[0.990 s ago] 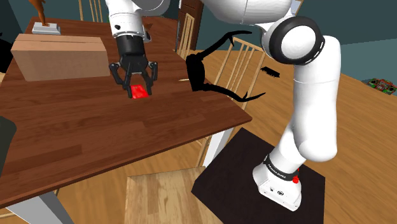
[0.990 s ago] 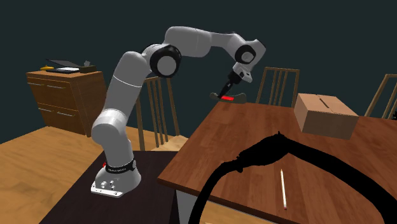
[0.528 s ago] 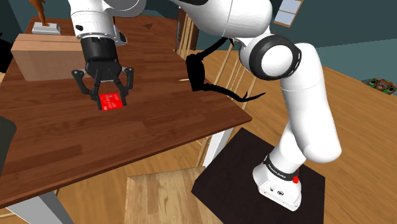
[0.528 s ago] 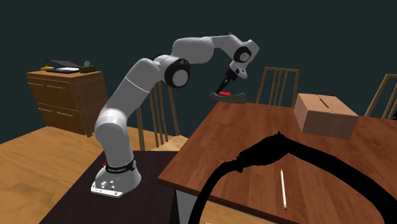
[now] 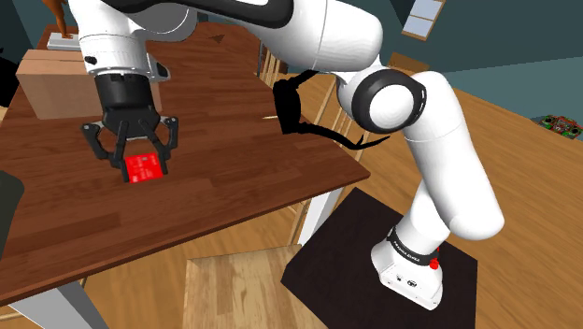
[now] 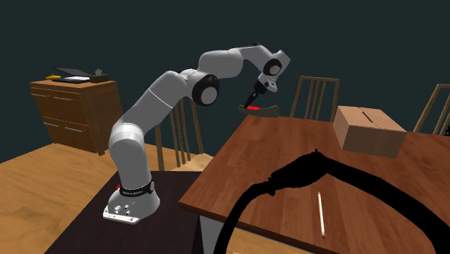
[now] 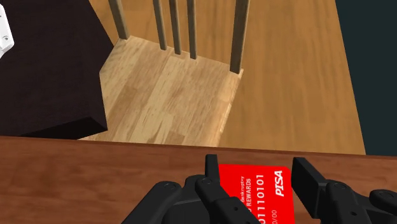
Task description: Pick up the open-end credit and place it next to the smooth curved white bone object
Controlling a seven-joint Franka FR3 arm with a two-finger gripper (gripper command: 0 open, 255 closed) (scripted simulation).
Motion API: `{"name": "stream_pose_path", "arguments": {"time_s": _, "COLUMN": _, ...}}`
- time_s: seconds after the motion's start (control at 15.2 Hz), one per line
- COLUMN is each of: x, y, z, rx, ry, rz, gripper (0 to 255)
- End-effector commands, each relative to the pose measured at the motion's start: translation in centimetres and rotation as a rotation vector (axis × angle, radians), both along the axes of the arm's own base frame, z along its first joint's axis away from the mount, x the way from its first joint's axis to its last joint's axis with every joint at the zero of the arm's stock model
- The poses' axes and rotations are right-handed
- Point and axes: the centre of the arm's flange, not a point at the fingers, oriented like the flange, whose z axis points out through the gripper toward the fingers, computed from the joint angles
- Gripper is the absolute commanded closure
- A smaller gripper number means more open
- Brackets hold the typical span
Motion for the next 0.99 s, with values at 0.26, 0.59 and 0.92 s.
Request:
{"name": "stream_pose_path", "arguments": {"time_s": 0.26, "x": 0.0, "y": 0.0, "z": -3.2, "rx": 0.0, "ry": 0.0, "rz": 0.0, "gripper": 255}}
{"name": "stream_pose_path", "arguments": {"time_s": 0.59, "x": 0.0, "y": 0.0, "z": -5.9, "rx": 0.0, "ry": 0.0, "rz": 0.0, "gripper": 255}}
{"name": "stream_pose_path", "arguments": {"time_s": 0.92, "x": 0.0, "y": 0.0, "z": -8.5, "rx": 0.0, "ry": 0.0, "rz": 0.0, "gripper": 255}}
